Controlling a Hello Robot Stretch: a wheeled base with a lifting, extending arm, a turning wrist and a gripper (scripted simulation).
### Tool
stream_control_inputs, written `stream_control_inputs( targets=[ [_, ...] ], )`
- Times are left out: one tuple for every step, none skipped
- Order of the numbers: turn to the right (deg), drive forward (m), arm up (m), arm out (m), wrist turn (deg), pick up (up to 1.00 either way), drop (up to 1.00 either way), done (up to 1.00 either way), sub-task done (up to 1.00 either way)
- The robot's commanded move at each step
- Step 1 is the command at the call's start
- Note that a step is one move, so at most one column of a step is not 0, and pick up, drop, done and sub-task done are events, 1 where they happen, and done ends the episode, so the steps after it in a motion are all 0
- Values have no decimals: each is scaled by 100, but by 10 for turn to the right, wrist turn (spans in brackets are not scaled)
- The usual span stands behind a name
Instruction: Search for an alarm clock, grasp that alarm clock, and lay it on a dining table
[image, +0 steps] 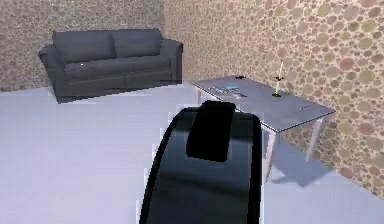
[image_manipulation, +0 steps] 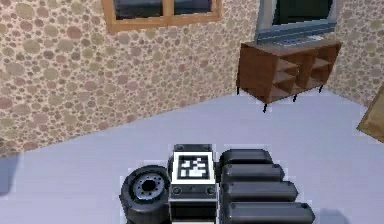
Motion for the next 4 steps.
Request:
stream_control_inputs(
  targets=[
    [0,100,0,0,0,0,0,0,0],
    [0,80,0,0,0,0,0,0,0],
    [-450,0,0,0,0,0,0,0,0],
    [-450,0,0,0,0,0,0,0,0]
  ],
)
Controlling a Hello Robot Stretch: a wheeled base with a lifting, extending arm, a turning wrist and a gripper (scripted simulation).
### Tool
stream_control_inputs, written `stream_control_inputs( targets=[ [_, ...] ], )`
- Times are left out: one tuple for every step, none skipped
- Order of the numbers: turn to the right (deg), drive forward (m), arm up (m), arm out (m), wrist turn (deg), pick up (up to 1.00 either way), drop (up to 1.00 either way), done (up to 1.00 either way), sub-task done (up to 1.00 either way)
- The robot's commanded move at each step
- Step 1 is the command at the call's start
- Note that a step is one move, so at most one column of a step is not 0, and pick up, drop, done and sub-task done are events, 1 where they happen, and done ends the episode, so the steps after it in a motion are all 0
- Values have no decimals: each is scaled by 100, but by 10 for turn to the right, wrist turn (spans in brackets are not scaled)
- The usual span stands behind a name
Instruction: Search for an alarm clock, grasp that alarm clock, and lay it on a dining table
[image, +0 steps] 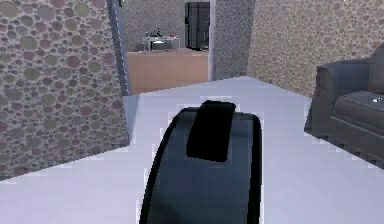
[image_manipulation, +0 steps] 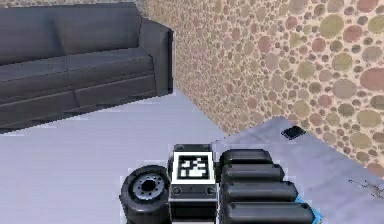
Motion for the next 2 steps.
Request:
stream_control_inputs(
  targets=[
    [-450,0,0,0,0,0,0,0,0],
    [-60,0,0,0,0,0,0,0,0]
  ],
)
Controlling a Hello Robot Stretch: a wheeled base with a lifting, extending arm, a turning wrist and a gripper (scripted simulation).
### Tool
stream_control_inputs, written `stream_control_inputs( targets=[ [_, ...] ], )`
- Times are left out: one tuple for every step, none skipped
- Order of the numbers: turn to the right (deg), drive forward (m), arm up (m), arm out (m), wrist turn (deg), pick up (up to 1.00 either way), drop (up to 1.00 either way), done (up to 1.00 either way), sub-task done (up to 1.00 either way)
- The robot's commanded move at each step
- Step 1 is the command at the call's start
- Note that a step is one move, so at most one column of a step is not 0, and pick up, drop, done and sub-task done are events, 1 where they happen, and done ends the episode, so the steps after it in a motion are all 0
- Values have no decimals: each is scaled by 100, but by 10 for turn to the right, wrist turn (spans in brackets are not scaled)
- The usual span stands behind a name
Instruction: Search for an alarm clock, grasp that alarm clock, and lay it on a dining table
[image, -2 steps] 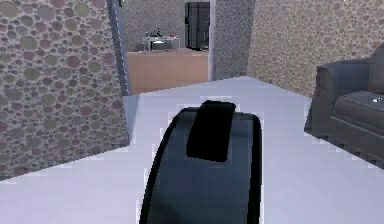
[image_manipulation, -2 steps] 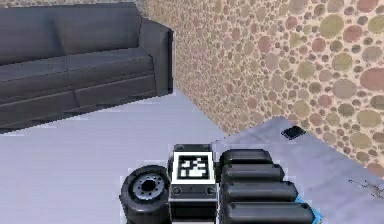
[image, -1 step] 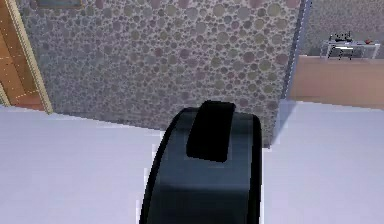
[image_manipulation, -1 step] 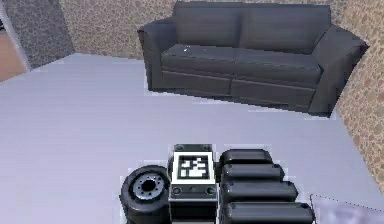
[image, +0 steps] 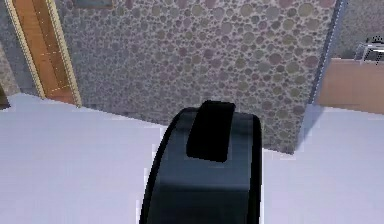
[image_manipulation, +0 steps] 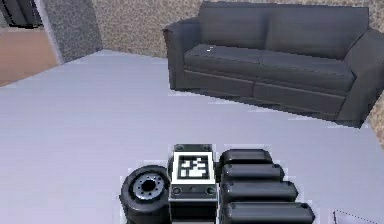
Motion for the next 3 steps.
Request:
stream_control_inputs(
  targets=[
    [450,0,0,0,0,0,0,0,0],
    [450,0,0,0,0,0,0,0,0],
    [270,0,0,0,0,0,0,0,0]
  ],
)
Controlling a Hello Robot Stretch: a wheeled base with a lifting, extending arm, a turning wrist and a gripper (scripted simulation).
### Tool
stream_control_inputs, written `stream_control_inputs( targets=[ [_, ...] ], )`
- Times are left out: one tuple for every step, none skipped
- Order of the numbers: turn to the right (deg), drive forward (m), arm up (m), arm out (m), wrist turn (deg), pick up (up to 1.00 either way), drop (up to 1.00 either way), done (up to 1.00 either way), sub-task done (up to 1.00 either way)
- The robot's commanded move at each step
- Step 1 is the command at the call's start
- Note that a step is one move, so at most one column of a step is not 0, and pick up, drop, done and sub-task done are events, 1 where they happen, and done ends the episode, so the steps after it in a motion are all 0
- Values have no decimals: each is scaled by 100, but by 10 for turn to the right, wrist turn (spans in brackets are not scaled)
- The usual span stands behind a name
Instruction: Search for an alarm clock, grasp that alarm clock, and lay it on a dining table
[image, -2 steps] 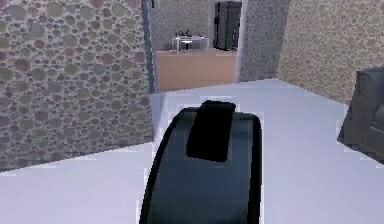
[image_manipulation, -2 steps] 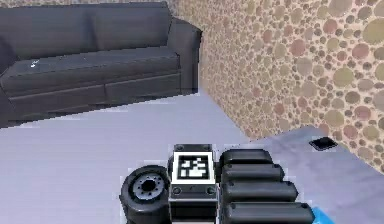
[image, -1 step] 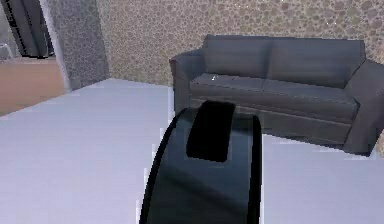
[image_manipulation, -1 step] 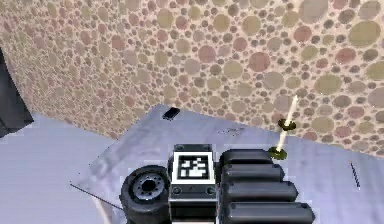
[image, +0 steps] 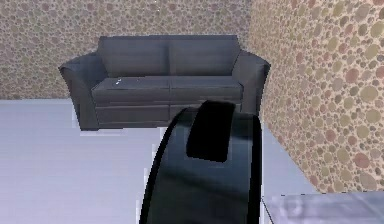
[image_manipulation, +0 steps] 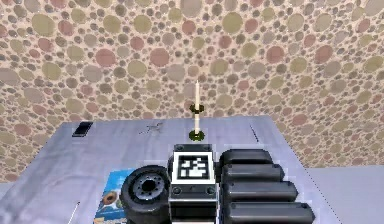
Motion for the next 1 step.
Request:
stream_control_inputs(
  targets=[
    [0,0,0,36,0,0,0,0,0]
  ],
)
